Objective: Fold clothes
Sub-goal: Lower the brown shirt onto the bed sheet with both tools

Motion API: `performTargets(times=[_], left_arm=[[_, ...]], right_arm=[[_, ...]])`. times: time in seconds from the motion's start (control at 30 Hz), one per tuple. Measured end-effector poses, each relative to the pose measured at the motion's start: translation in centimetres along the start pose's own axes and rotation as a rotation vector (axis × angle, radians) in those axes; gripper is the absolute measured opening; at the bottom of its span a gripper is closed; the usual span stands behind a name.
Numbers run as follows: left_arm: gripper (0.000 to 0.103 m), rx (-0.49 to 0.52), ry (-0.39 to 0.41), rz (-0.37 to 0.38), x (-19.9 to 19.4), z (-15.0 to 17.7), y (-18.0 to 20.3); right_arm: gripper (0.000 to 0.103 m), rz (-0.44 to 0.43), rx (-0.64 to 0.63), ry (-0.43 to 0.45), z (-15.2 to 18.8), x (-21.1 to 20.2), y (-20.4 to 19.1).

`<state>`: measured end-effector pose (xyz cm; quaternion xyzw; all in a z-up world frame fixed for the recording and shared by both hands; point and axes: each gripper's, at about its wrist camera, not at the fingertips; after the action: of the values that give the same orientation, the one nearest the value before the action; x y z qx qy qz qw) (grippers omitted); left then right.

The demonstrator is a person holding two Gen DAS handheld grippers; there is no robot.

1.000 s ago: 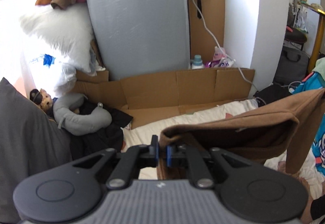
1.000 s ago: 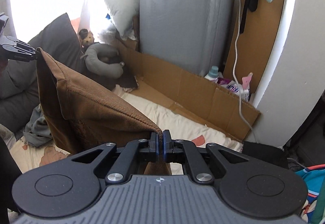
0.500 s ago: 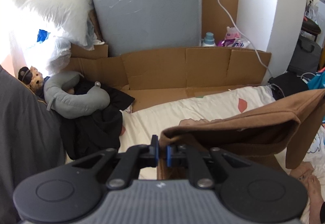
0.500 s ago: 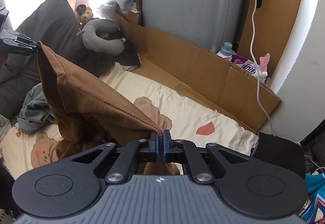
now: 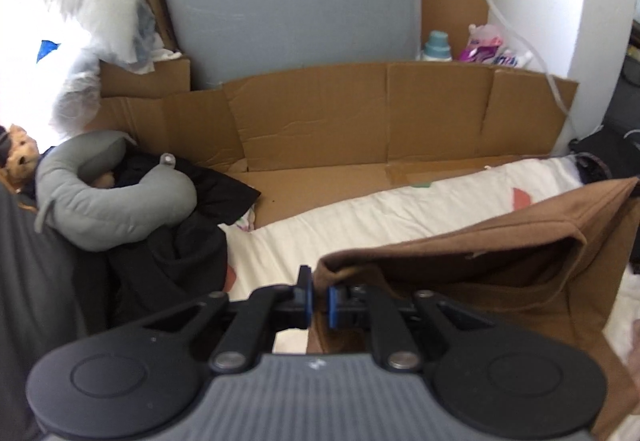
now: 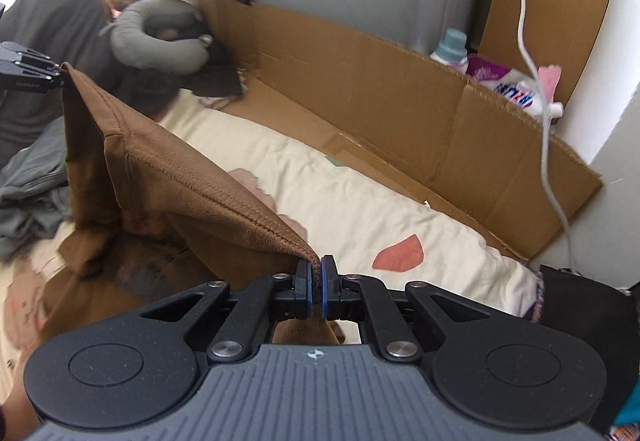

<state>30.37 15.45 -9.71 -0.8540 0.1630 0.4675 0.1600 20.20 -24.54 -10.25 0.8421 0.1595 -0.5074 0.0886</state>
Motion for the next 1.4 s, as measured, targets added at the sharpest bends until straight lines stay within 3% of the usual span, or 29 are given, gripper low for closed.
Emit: performTargets(times=[0.27,0.57,0.83,1.4], left_arm=[[0.008,-0.001,-0.045,-0.026,9.2,-1.7,-0.9],[0.008,-0.028,-0.139,-0.040,17.2,-3.6,-1.0],[0.008,-0.086,-0.197,-0.050,21.7,-4.2,-1.9],[0.009,-0.074,-0.204,-0.011,27.5,-5.8,-0.2]], right_arm=[[0.003,0.009,-0.019,-0.032,-2.5,8.9,2.4],[0.003,0.057,-0.032,-0.128,-4.4,17.6,3.8],[0.003,0.081,-0.027,-0.165,-6.5,21.6,5.1],[0.003,0.301,-0.064,-0.309,-11.4,29.3,8.7]])
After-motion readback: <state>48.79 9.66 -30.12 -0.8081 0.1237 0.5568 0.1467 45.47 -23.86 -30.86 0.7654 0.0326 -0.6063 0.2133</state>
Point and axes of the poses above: each gripper's, at about its wrist camera, not at the fingertips, and x roughly the way its jaws point, y to its right, z to its underside, and after that the axes turned 9 degrees about -y, right-handed
